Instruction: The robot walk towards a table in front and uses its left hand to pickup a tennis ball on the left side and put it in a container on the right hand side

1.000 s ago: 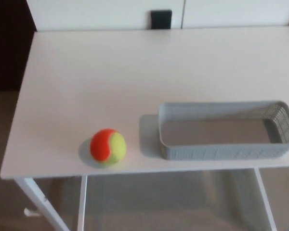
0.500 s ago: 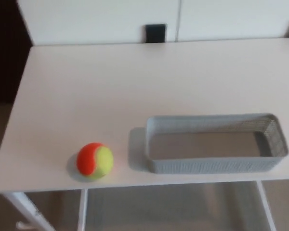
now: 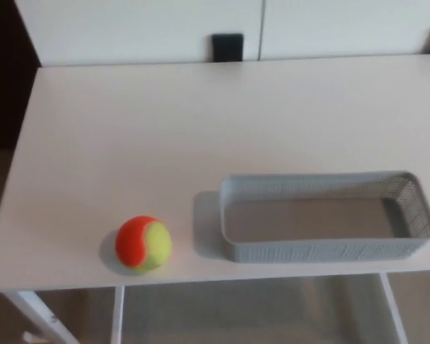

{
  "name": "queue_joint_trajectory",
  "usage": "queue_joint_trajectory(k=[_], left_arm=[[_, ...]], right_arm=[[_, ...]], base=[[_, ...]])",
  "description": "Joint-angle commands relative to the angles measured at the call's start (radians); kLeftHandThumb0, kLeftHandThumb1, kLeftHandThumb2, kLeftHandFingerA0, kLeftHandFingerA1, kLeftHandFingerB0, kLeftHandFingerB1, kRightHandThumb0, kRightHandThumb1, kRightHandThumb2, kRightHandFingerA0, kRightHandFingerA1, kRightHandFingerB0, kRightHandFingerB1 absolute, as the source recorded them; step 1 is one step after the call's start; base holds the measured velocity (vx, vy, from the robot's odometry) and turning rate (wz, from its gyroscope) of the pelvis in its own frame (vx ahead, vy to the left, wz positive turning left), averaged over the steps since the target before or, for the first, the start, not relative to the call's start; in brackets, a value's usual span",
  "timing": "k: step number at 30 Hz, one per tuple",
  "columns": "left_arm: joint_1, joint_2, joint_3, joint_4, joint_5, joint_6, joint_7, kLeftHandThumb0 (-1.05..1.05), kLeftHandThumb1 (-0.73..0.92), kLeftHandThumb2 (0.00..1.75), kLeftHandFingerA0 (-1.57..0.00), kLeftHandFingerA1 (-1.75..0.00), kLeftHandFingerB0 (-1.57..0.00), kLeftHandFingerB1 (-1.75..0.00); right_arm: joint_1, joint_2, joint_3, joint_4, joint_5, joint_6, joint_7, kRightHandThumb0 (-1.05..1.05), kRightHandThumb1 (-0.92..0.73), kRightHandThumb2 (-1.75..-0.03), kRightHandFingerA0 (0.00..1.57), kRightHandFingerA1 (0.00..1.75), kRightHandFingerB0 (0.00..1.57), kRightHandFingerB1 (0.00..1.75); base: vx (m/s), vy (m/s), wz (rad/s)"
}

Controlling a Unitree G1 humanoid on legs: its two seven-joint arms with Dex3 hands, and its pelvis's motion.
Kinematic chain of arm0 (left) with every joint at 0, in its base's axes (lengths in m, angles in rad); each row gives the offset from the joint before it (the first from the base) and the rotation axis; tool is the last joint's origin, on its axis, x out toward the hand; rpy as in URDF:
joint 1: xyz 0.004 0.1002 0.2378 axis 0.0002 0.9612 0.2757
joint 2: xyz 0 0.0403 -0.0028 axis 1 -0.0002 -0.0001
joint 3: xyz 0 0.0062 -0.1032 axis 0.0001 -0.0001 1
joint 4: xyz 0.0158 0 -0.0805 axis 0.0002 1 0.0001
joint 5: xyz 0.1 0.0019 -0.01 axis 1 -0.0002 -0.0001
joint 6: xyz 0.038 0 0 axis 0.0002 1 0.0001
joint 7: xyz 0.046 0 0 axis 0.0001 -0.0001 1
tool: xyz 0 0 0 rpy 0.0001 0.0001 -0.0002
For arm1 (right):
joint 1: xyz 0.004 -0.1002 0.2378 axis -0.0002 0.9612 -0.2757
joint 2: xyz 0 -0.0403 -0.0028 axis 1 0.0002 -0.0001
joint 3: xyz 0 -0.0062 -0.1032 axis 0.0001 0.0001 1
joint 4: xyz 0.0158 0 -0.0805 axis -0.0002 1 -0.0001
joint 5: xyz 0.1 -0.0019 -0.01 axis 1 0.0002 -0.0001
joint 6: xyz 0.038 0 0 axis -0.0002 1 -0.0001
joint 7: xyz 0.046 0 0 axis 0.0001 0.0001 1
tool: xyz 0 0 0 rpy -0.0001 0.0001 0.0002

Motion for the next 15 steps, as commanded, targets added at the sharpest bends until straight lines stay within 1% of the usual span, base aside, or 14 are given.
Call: queue_joint_trajectory(k=[1, 7, 9, 13, 15], left_arm=[[-0.001, 0.014, 0.006, 0.008, 0.007, -0.018, -0.004, -0.01, 0.53, 0.94, -0.25, -0.53, -0.14, -0.48], [-0.008, 0.012, 0.009, 0.014, 0.004, -0.013, 0.001, 0.0, 0.52, 0.93, -0.27, -0.54, -0.15, -0.48], [-0.009, 0.013, 0.007, 0.008, 0.007, -0.001, 0.006, 0.0, 0.52, 0.94, -0.26, -0.54, -0.15, -0.48], [-0.002, 0.018, 0.0, 0.0, 0.02, -0.018, 0.005, 0.0, 0.53, 0.94, -0.26, -0.54, -0.14, -0.48], [0.006, 0.012, 0.01, -0.021, 0.0, 0.006, 0.004, 0.0, 0.51, 0.93, -0.26, -0.54, -0.14, -0.48]], right_arm=[[-0.006, -0.009, 0.0, 0.006, -0.001, 0.003, -0.002, -0.32, -0.59, -0.57, 0.45, 0.46, 0.33, 0.36], [-0.007, -0.008, -0.003, 0.009, 0.005, -0.008, 0.005, -0.31, -0.59, -0.58, 0.46, 0.48, 0.33, 0.36], [-0.002, -0.009, 0.0, -0.01, -0.003, 0.015, -0.003, -0.33, -0.6, -0.58, 0.46, 0.46, 0.33, 0.36], [-0.01, -0.01, -0.001, 0.011, -0.002, 0.0, 0.001, -0.32, -0.59, -0.58, 0.46, 0.47, 0.33, 0.36], [-0.002, -0.007, -0.001, -0.01, 0.001, 0.013, 0.008, -0.31, -0.6, -0.58, 0.45, 0.47, 0.32, 0.36]], base=[[-0.02, 0.124, 0.17], [0.01, 0.0, 0.01], [0.0, 0.0, 0.0], [0.0, 0.0, 0.0], [0.0, 0.0, 0.0]])
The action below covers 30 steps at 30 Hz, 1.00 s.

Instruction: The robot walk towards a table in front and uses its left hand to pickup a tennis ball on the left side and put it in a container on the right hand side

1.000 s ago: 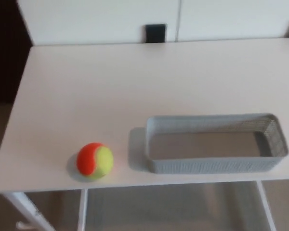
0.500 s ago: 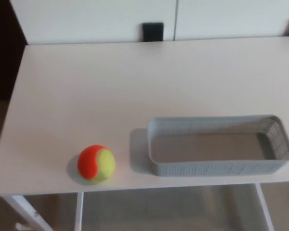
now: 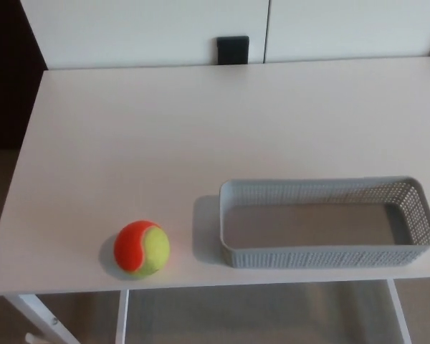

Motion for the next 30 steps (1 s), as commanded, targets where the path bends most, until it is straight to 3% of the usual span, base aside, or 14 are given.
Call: queue_joint_trajectory(k=[1, 4, 5, 8, 11, 12, 13, 15, 16, 22, 23, 27, 28, 30], left_arm=[[0.016, 0.008, 0.014, -0.03, -0.003, 0.009, 0.008, 0.0, 0.51, 0.93, -0.26, -0.54, -0.14, -0.48], [0.024, -0.01, 0.045, -0.054, -0.014, -0.004, 0.045, 0.0, 0.53, 0.94, -0.23, -0.53, -0.09, -0.46], [0.013, -0.031, 0.087, -0.064, -0.05, -0.008, 0.071, 0.01, 0.73, 0.6, -0.31, -0.38, -0.17, -0.28], [-0.005, -0.1, 0.25, -0.207, -0.2, 0.02, 0.153, -0.04, 0.69, 0.65, -0.11, -0.31, -0.12, -0.21], [-0.034, -0.133, 0.364, -0.335, -0.305, 0.033, 0.187, -0.05, 0.69, 0.67, -0.11, -0.33, -0.07, -0.17], [-0.044, -0.135, 0.384, -0.462, -0.371, 0.032, 0.183, -0.05, 0.66, 0.8, -0.03, -0.24, -0.02, -0.14], [-0.05, -0.138, 0.395, -0.519, -0.399, 0.035, 0.18, -0.05, 0.66, 0.8, -0.03, -0.24, -0.02, -0.14], [-0.075, -0.115, 0.39, -0.665, -0.379, 0.001, 0.184, -0.07, 0.64, 0.77, -0.07, -0.26, -0.05, -0.14], [-0.098, -0.069, 0.378, -0.745, -0.321, -0.037, 0.153, -0.05, 0.68, 0.61, -0.07, -0.3, -0.02, -0.23], [-0.174, 0.073, 0.243, -0.982, -0.128, -0.006, 0.051, -0.17, 0.51, 0.55, -0.11, -0.43, -0.03, -0.28], [-0.185, 0.095, 0.217, -0.994, -0.103, 0.002, 0.032, -0.14, 0.45, 0.65, -0.07, -0.47, -0.04, -0.19], [-0.264, 0.135, 0.101, -0.937, -0.028, -0.005, 0.0, -0.13, 0.4, 0.56, -0.12, -0.45, -0.1, -0.24], [-0.286, 0.154, 0.052, -0.912, 0.014, 0.005, -0.004, -0.13, 0.39, 0.86, -0.04, -0.52, 0.0, -0.51], [-0.308, 0.175, -0.013, -0.877, 0.056, 0.021, 0.0, -0.15, 0.34, 0.83, -0.05, -0.53, 0.0, -0.5]], right_arm=[[0.006, -0.006, 0.0, -0.017, 0.007, 0.01, 0.011, -0.31, -0.6, -0.58, 0.45, 0.47, 0.32, 0.36], [0.001, -0.002, 0.001, -0.013, 0.007, 0.006, 0.009, -0.31, -0.6, -0.58, 0.45, 0.47, 0.32, 0.36], [-0.004, -0.003, -0.001, -0.014, 0.007, 0.008, 0.007, -0.32, -0.59, -0.58, 0.45, 0.47, 0.33, 0.36], [-0.015, -0.013, -0.016, -0.006, 0.019, 0.009, 0.011, -0.3, -0.58, -0.57, 0.46, 0.48, 0.34, 0.37], [-0.03, -0.008, -0.022, 0.008, 0.024, 0.013, 0.013, -0.3, -0.59, -0.57, 0.45, 0.47, 0.33, 0.36], [-0.033, -0.006, -0.024, 0.002, 0.027, 0.023, 0.013, -0.27, -0.58, -0.57, 0.46, 0.47, 0.33, 0.36], [-0.034, -0.005, -0.025, 0.0, 0.028, 0.027, 0.013, -0.27, -0.58, -0.57, 0.46, 0.47, 0.33, 0.36], [-0.043, -0.006, -0.03, 0.011, 0.033, 0.019, 0.013, -0.27, -0.58, -0.57, 0.46, 0.46, 0.32, 0.36], [-0.049, -0.006, -0.032, 0.013, 0.031, 0.015, 0.006, -0.24, -0.58, -0.57, 0.47, 0.47, 0.33, 0.36], [-0.059, -0.012, -0.039, 0.022, 0.045, 0.009, 0.028, -0.23, -0.6, -0.57, 0.46, 0.46, 0.33, 0.36], [-0.059, -0.011, -0.043, 0.021, 0.052, 0.012, 0.037, -0.19, -0.41, -0.86, 0.38, 0.6, 0.21, 0.51], [-0.064, 0.003, -0.055, 0.022, 0.074, 0.022, 0.05, -0.18, -0.4, -0.86, 0.38, 0.6, 0.21, 0.51], [-0.066, 0.001, -0.055, 0.026, 0.069, 0.022, 0.05, -0.17, -0.41, -0.86, 0.36, 0.59, 0.2, 0.51], [-0.064, -0.003, -0.053, 0.03, 0.064, 0.008, 0.058, -0.17, -0.41, -0.86, 0.36, 0.59, 0.2, 0.51]], base=[[0.0, 0.0, 0.0], [0.0, 0.0, 0.0], [0.0, 0.0, 0.0], [0.0, 0.0, 0.0], [0.0, 0.0, 0.0], [0.0, 0.0, 0.0], [0.0, 0.0, 0.0], [0.0, 0.0, 0.0], [0.0, 0.0, 0.0], [0.0, 0.0, 0.0], [0.0, 0.0, 0.0], [0.0, 0.0, 0.0], [0.0, 0.0, 0.0], [0.0, 0.0, 0.0]])
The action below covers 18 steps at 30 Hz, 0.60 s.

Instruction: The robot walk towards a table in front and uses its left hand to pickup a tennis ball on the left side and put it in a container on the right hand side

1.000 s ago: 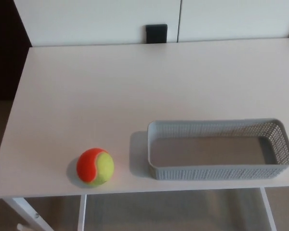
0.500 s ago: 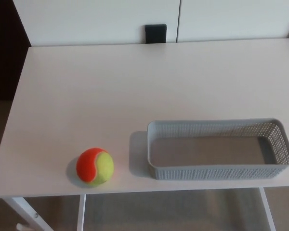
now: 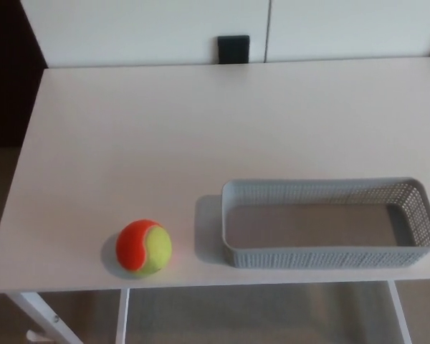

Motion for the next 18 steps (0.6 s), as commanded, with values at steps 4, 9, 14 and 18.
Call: queue_joint_trajectory(k=[4, 9, 14, 18], left_arm=[[-0.087, 0.118, -0.214, 0.079, 0.219, -0.009, -0.065, -0.19, 0.33, 0.83, -0.04, -0.53, 0.0, -0.51], [-0.146, 0.123, -0.321, 0.19, 0.3, -0.025, -0.039, -0.21, 0.25, 0.79, -0.04, -0.52, 0.0, -0.51], [-0.199, 0.134, -0.391, 0.271, 0.357, -0.009, -0.037, -0.28, 0.27, 0.67, -0.06, -0.52, 0.0, -0.36], [-0.217, 0.133, -0.423, 0.319, 0.397, -0.008, -0.019, -0.35, 0.29, 0.52, -0.08, -0.46, -0.07, -0.29]], right_arm=[[-0.004, -0.002, -0.018, 0.019, 0.035, 0.005, 0.036, -0.18, -0.41, -0.86, 0.38, 0.6, 0.21, 0.51], [-0.003, 0.001, -0.024, 0.024, 0.042, -0.003, 0.046, -0.22, -0.59, -0.57, 0.46, 0.46, 0.33, 0.36], [-0.006, 0.004, -0.022, 0.024, 0.041, 0.002, 0.043, -0.18, -0.4, -0.86, 0.38, 0.6, 0.21, 0.51], [-0.005, 0.003, -0.018, 0.02, 0.037, 0.01, 0.043, -0.18, -0.41, -0.86, 0.37, 0.59, 0.21, 0.51]], base=[[0.0, 0.0, 0.0], [0.0, 0.0, 0.0], [0.0, 0.0, 0.0], [0.0, 0.0, 0.0]])
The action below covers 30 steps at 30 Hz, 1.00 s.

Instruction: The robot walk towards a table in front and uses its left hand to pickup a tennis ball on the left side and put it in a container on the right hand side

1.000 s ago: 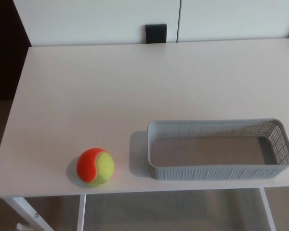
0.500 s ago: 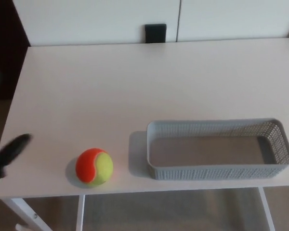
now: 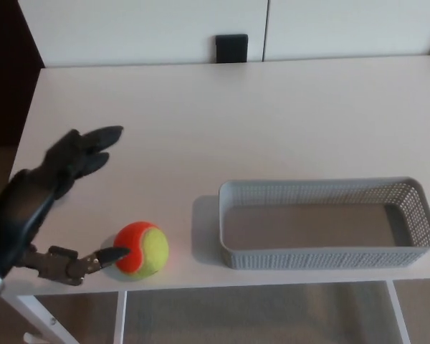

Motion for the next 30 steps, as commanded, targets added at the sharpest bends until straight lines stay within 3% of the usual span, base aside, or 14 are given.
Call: queue_joint_trajectory(k=[1, 5, 6, 11, 12, 17, 19, 20, 21, 22, 23, 27, 28, 30], left_arm=[[-0.03, 0.018, -0.041, 0.065, 0.121, -0.003, 0.017, -0.35, 0.3, 0.5, -0.08, -0.45, -0.06, -0.3], [-0.036, 0.007, -0.05, 0.101, 0.141, -0.007, 0.03, -0.25, 0.2, 0.7, -0.05, -0.52, 0.0, -0.43], [-0.037, 0.004, -0.052, 0.109, 0.148, -0.011, 0.035, -0.34, 0.26, 0.6, -0.04, -0.47, -0.06, -0.34], [-0.037, -0.011, -0.066, 0.141, 0.174, -0.035, 0.051, -0.34, 0.29, 0.5, -0.12, -0.45, -0.08, -0.29], [-0.036, -0.015, -0.07, 0.144, 0.179, -0.035, 0.054, -0.22, 0.06, 0.7, -0.04, -0.53, 0.0, -0.51], [-0.033, -0.025, -0.086, 0.163, 0.212, -0.047, 0.069, -0.24, 0.07, 0.7, -0.04, -0.52, 0.0, -0.5], [-0.03, -0.037, -0.096, 0.166, 0.222, -0.046, 0.08, -0.38, 0.27, 0.59, -0.16, -0.49, -0.09, -0.35], [-0.029, -0.041, -0.102, 0.166, 0.229, -0.04, 0.083, -0.39, 0.27, 0.58, -0.17, -0.49, -0.1, -0.35], [-0.029, -0.042, -0.105, 0.166, 0.233, -0.038, 0.084, -0.39, 0.27, 0.58, -0.17, -0.49, -0.1, -0.35], [-0.029, -0.044, -0.107, 0.167, 0.232, -0.038, 0.084, -0.39, 0.27, 0.58, -0.17, -0.49, -0.1, -0.35], [-0.028, -0.047, -0.112, 0.17, 0.235, -0.037, 0.084, -0.39, 0.28, 0.58, -0.19, -0.5, -0.1, -0.35], [-0.023, -0.063, -0.126, 0.178, 0.253, -0.04, 0.097, -0.4, 0.28, 0.59, -0.22, -0.5, -0.12, -0.35], [-0.023, -0.075, -0.132, 0.195, 0.263, -0.06, 0.114, -0.39, 0.27, 0.58, -0.26, -0.52, -0.16, -0.36], [-0.02, -0.089, -0.141, 0.194, 0.277, -0.05, 0.128, -0.35, 0.28, 0.56, -0.3, -0.52, -0.19, -0.36]], right_arm=[[0.001, -0.001, -0.005, 0.002, 0.016, 0.011, 0.008, -0.22, -0.6, -0.57, 0.45, 0.45, 0.33, 0.36], [-0.009, -0.003, 0.001, 0.012, 0.005, 0.002, -0.001, -0.23, -0.59, -0.57, 0.46, 0.46, 0.33, 0.36], [-0.01, -0.002, -0.001, 0.013, 0.011, -0.001, 0.005, -0.18, -0.4, -0.86, 0.36, 0.59, 0.21, 0.51], [-0.004, 0.002, -0.002, -0.003, 0.015, 0.012, 0.007, -0.19, -0.4, -0.86, 0.36, 0.59, 0.2, 0.51], [-0.003, 0.002, 0.0, -0.005, 0.013, 0.015, 0.006, -0.18, -0.41, -0.86, 0.36, 0.59, 0.2, 0.51], [-0.003, 0.002, 0.003, -0.009, 0.009, 0.015, 0.002, -0.18, -0.4, -0.86, 0.36, 0.59, 0.2, 0.51], [-0.002, 0.004, -0.002, -0.01, 0.019, 0.014, 0.01, -0.18, -0.4, -0.85, 0.36, 0.59, 0.21, 0.51], [-0.002, 0.003, -0.002, -0.011, 0.018, 0.014, 0.009, -0.22, -0.59, -0.57, 0.44, 0.46, 0.32, 0.36], [-0.002, 0.003, -0.002, -0.012, 0.018, 0.015, 0.009, -0.22, -0.59, -0.57, 0.44, 0.46, 0.32, 0.36], [-0.003, 0.003, -0.001, -0.014, 0.017, 0.017, 0.008, -0.22, -0.59, -0.57, 0.44, 0.45, 0.32, 0.36], [-0.004, 0.003, -0.001, -0.015, 0.017, 0.02, 0.008, -0.19, -0.41, -0.86, 0.36, 0.59, 0.2, 0.5], [-0.001, 0.002, -0.001, -0.024, 0.018, 0.024, 0.012, -0.19, -0.41, -0.86, 0.35, 0.59, 0.2, 0.5], [-0.005, 0.004, 0.001, -0.023, 0.013, 0.023, 0.006, -0.23, -0.59, -0.57, 0.44, 0.45, 0.32, 0.36], [-0.008, 0.004, 0.004, -0.025, 0.007, 0.026, -0.001, -0.23, -0.59, -0.58, 0.44, 0.46, 0.32, 0.36]], base=[[0.0, 0.0, 0.0], [0.0, 0.0, 0.0], [0.0, 0.0, 0.0], [0.0, 0.0, 0.0], [0.0, 0.0, 0.0], [0.0, 0.0, 0.0], [0.0, 0.0, 0.0], [0.0, 0.0, 0.0], [0.0, 0.0, 0.0], [0.0, 0.0, 0.0], [0.0, 0.0, 0.0], [0.0, 0.0, 0.0], [0.0, 0.0, 0.0], [0.0, 0.0, 0.0]])
